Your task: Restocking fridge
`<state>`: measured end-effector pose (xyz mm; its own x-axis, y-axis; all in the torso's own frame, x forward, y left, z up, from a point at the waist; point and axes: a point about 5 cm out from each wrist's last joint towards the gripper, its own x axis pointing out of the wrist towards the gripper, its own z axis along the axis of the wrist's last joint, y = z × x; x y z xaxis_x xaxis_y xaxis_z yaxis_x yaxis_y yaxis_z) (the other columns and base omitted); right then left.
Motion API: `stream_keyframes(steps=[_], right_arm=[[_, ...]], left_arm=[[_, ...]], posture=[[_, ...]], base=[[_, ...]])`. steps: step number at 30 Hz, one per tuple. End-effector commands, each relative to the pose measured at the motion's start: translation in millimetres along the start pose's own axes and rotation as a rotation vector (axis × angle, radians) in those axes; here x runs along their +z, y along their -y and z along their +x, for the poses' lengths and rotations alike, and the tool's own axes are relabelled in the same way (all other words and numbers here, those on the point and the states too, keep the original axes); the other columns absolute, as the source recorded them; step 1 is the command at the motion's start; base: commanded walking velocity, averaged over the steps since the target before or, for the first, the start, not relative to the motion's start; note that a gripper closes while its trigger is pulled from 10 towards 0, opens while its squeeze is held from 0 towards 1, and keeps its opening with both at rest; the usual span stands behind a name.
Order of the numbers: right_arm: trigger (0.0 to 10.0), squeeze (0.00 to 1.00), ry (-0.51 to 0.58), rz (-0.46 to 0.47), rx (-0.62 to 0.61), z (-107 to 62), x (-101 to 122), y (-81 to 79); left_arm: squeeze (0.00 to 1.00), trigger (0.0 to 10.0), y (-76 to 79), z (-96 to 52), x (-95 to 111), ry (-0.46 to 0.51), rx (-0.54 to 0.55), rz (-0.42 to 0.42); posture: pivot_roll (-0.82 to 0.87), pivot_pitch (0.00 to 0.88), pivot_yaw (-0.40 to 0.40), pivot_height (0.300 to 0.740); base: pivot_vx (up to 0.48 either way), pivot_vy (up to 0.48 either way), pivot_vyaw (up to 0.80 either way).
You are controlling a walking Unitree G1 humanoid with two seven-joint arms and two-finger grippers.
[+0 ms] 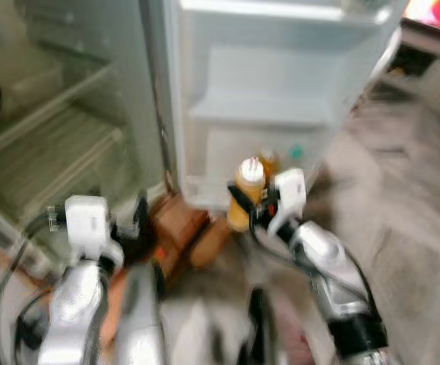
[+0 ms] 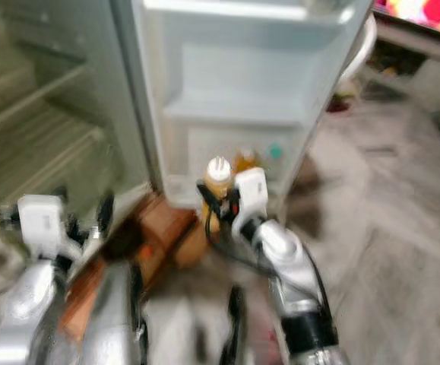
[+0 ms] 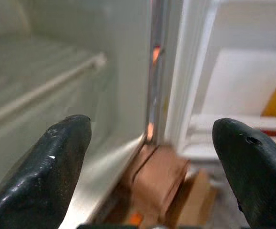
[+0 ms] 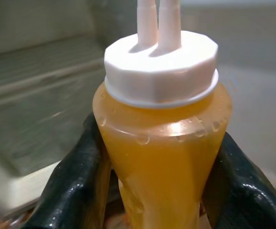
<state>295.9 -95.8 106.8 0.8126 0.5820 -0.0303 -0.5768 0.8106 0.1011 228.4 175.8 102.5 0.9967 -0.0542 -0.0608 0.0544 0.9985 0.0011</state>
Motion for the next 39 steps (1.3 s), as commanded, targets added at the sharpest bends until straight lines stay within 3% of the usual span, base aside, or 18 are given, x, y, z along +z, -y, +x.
stream_keyframes(steps=[1, 13, 30, 39], right_arm=[[10.0, 0.00, 0.046, -0.029, 0.027, 5.9, 12, -2.6], [10.0, 0.00, 0.049, -0.072, 0.045, 2.6, 11, -2.8], [10.0, 0.00, 0.068, -0.068, 0.130, 5.4, 14, -12.1], [10.0, 0.00, 0.094, -0.073, 0.186, 14.5, 15, -25.2]], left_arm=[[0.00, 10.0, 0.3, 4.0, 10, 0.035, -0.015, 0.009], [0.00, 10.0, 1.4, 3.4, 9, 0.027, -0.014, 0.005], [0.00, 10.0, -4.1, -5.4, 8, 0.010, 0.044, 0.023], [0.00, 10.0, -19.1, -19.9, 11, 0.000, 0.143, 0.077]], posture=[[0.11, 0.173, -0.068, 0.563], [0.11, 0.183, -0.071, 0.563], [0.13, 0.194, -0.079, 0.563], [0.16, 0.244, -0.074, 0.498]], base=[[0.285, 0.000, 0.00], [0.323, 0.000, 0.00], [0.000, 0.000, 0.00], [0.000, 0.000, 0.00]])
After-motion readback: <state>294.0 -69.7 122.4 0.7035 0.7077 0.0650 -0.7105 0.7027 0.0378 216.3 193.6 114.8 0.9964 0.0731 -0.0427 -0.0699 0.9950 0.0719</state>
